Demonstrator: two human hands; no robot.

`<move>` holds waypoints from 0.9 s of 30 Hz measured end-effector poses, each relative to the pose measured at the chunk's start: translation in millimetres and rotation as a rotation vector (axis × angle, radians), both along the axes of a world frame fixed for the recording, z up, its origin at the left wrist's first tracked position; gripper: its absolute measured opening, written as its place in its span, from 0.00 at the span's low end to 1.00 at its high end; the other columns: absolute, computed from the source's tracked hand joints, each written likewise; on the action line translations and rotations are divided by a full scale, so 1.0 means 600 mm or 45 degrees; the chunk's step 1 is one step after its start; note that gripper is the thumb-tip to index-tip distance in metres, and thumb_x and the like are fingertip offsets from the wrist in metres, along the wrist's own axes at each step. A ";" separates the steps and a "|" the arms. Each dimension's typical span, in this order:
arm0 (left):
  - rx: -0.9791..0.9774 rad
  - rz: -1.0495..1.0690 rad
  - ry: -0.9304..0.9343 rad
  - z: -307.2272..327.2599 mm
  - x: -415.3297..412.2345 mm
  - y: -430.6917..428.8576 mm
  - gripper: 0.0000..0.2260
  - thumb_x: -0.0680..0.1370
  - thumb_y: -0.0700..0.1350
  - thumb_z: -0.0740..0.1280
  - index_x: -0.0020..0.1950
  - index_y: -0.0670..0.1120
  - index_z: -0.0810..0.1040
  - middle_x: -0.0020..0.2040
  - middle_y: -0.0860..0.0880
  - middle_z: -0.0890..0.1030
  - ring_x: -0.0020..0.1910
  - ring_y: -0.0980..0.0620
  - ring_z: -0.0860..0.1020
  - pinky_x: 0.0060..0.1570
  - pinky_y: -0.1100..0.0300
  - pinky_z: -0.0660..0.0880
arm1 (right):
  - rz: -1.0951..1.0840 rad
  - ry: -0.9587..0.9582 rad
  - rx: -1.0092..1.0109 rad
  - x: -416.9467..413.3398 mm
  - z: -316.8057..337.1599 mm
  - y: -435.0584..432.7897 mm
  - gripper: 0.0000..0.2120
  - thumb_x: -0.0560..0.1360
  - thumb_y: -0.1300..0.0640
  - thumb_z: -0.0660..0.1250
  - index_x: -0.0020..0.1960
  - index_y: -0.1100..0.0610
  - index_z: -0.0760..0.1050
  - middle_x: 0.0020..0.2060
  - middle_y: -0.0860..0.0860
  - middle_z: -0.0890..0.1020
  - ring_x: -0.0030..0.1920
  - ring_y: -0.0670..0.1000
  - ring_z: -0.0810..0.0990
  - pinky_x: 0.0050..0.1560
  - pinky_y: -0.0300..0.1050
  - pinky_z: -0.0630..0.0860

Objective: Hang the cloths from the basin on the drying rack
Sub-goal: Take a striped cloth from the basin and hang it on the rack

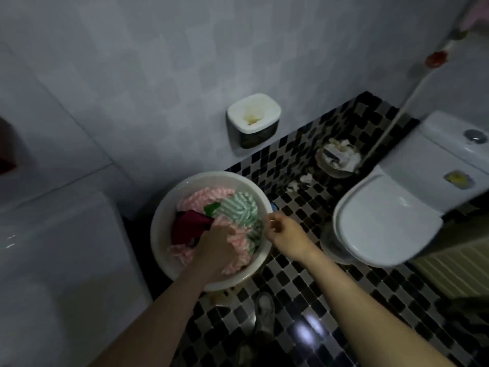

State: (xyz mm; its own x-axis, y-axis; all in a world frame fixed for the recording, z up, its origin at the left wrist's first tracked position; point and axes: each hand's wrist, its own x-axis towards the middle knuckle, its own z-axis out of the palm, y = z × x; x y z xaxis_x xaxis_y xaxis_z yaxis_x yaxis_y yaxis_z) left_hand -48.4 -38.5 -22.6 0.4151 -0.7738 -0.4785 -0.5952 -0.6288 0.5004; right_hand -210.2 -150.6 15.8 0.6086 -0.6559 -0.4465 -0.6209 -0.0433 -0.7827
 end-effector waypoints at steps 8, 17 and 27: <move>0.233 -0.027 -0.062 -0.055 0.060 -0.049 0.24 0.74 0.47 0.58 0.71 0.51 0.69 0.71 0.45 0.68 0.67 0.41 0.68 0.65 0.53 0.65 | 0.281 0.088 0.058 0.099 -0.078 -0.056 0.29 0.79 0.62 0.62 0.77 0.50 0.58 0.76 0.52 0.61 0.63 0.56 0.76 0.60 0.52 0.76; -0.214 0.715 0.208 -0.077 0.086 -0.054 0.10 0.74 0.38 0.69 0.53 0.48 0.83 0.52 0.47 0.83 0.53 0.47 0.80 0.55 0.53 0.76 | 0.289 0.259 -0.115 0.174 -0.146 -0.065 0.28 0.76 0.63 0.67 0.74 0.52 0.65 0.65 0.56 0.77 0.62 0.55 0.77 0.57 0.37 0.70; -0.705 0.987 0.845 0.012 0.156 -0.026 0.09 0.74 0.35 0.64 0.44 0.45 0.81 0.45 0.49 0.83 0.44 0.53 0.81 0.45 0.63 0.77 | -0.603 -0.238 1.091 0.179 -0.075 -0.020 0.07 0.79 0.54 0.65 0.44 0.56 0.73 0.30 0.49 0.72 0.29 0.45 0.70 0.35 0.42 0.78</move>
State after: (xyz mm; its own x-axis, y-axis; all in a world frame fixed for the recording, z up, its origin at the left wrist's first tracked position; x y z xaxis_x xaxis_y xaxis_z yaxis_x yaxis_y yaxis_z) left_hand 45.3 -53.8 -15.3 0.6638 -0.5934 -0.4552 0.3359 -0.3072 0.8904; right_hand -102.6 -162.4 -28.9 0.4763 -0.3506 -0.8064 -0.2915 0.8023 -0.5210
